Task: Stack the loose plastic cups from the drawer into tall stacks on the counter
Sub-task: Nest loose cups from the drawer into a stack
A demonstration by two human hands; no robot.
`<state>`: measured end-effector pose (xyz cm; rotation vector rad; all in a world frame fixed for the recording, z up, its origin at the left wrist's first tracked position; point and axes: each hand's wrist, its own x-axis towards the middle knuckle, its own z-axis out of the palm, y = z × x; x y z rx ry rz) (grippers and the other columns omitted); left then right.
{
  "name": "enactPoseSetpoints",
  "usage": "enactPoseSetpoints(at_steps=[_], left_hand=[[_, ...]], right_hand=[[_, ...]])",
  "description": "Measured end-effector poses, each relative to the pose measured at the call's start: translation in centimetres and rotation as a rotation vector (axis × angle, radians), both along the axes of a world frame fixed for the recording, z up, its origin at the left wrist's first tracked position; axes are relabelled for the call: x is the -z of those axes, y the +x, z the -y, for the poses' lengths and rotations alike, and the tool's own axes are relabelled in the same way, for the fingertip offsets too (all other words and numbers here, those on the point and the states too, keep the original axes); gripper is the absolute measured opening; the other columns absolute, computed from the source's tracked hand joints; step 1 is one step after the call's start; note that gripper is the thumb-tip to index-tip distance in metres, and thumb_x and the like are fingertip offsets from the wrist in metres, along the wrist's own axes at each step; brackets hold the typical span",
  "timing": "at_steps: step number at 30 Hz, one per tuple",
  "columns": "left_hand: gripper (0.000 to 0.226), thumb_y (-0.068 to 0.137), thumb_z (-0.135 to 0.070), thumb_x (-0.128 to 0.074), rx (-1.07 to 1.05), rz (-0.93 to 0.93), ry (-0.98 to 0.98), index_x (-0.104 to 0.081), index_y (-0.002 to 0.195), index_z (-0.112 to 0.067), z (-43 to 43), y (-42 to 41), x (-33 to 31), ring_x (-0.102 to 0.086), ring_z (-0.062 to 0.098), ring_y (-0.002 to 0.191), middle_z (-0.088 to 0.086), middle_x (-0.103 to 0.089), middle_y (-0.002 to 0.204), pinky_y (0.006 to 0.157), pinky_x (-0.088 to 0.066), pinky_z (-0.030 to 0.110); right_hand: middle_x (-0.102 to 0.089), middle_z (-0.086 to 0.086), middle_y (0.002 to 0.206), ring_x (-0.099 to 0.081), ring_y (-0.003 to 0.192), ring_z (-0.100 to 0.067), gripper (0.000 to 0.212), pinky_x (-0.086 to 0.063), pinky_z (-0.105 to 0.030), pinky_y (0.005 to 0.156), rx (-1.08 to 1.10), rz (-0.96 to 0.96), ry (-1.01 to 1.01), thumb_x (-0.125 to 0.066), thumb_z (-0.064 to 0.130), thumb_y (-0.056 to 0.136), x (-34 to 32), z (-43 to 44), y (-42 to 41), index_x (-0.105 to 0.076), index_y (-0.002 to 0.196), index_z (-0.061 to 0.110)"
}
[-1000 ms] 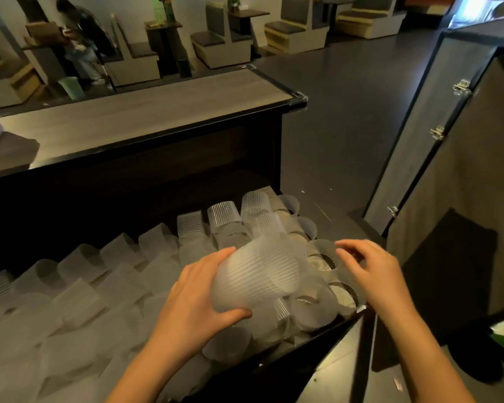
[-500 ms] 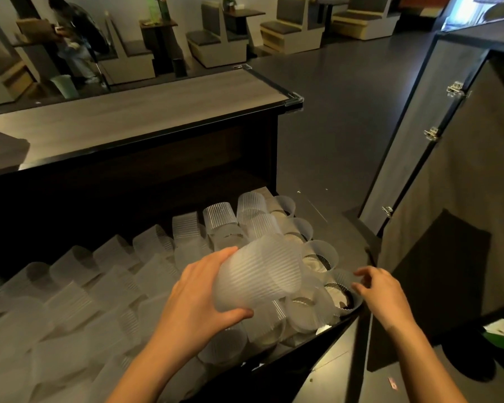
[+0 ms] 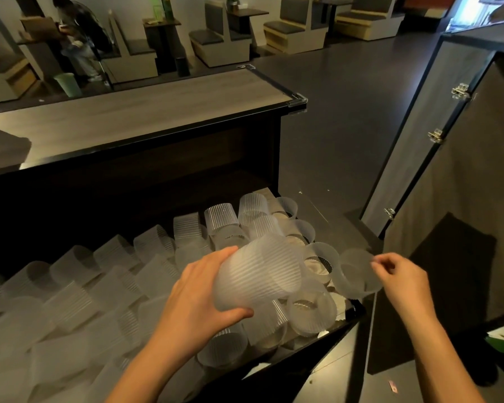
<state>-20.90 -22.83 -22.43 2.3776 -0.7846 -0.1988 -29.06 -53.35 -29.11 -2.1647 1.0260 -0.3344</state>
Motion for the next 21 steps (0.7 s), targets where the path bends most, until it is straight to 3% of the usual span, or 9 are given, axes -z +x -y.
enactPoseSetpoints(at_steps=[4, 7, 11, 15, 19, 21], left_hand=[[0.075, 0.05, -0.066, -0.061, 0.002, 0.0, -0.004, -0.023, 0.115, -0.064, 0.0, 0.0, -0.1, -0.032, -0.002, 0.115, -0.042, -0.033, 0.119, 0.099, -0.033, 0.032], [0.073, 0.047, -0.07, -0.054, -0.002, 0.001, 0.005, -0.023, 0.114, -0.067, -0.1, 0.1, 0.0, -0.032, -0.002, 0.115, -0.043, -0.033, 0.12, 0.1, -0.033, 0.032], [0.074, 0.049, -0.069, -0.057, 0.003, 0.006, 0.002, -0.021, 0.113, -0.069, -0.1, 0.0, -0.2, -0.03, -0.004, 0.114, -0.044, -0.032, 0.119, 0.099, -0.033, 0.032], [0.074, 0.05, -0.066, -0.061, 0.013, 0.011, 0.014, -0.021, 0.112, -0.069, -0.1, 0.0, -0.3, -0.029, -0.005, 0.113, -0.045, -0.031, 0.118, 0.098, -0.032, 0.03], [0.076, 0.054, -0.061, -0.068, 0.016, 0.034, 0.044, -0.023, 0.115, -0.065, -0.3, 0.0, -0.2, -0.03, -0.002, 0.117, -0.041, -0.031, 0.121, 0.101, -0.031, 0.033], [0.077, 0.05, -0.068, -0.059, 0.014, 0.049, 0.054, -0.022, 0.117, -0.064, -0.4, 0.0, 0.0, -0.029, -0.002, 0.118, -0.042, -0.03, 0.122, 0.1, -0.03, 0.031]], right_hand=[[-0.053, 0.012, 0.085, -0.05, 0.084, -0.008, 0.011, -0.04, -0.019, 0.069, -0.017, 0.248, 0.152, -0.057, 0.016, 0.086, -4.5, -1.0, 0.2, -0.06, 0.096, 0.021], [-0.058, 0.011, 0.087, -0.051, 0.083, -0.003, 0.011, -0.037, -0.019, 0.065, -0.123, 0.438, 0.314, -0.055, 0.016, 0.087, -7.6, -3.0, 0.5, -0.06, 0.086, 0.027], [-0.064, 0.009, 0.083, -0.059, 0.071, 0.005, 0.012, -0.044, -0.013, 0.061, -0.312, 0.496, 0.515, -0.054, 0.015, 0.085, -9.3, -6.0, 1.3, -0.062, 0.085, 0.025], [-0.065, 0.012, 0.076, -0.059, 0.068, 0.008, 0.013, -0.046, -0.006, 0.058, -0.371, 0.456, 0.481, -0.06, 0.014, 0.083, -8.6, -7.6, 2.6, -0.065, 0.079, 0.025], [-0.065, 0.012, 0.079, -0.059, 0.077, 0.0, 0.013, -0.051, -0.014, 0.066, -0.4, 0.403, 0.349, -0.063, 0.018, 0.082, -7.6, -8.6, 2.8, -0.065, 0.079, 0.03], [-0.064, 0.011, 0.078, -0.057, 0.075, 0.001, 0.012, -0.048, -0.012, 0.067, -0.429, 0.382, 0.259, -0.063, 0.018, 0.083, -7.1, -9.2, 2.9, -0.065, 0.08, 0.03]])
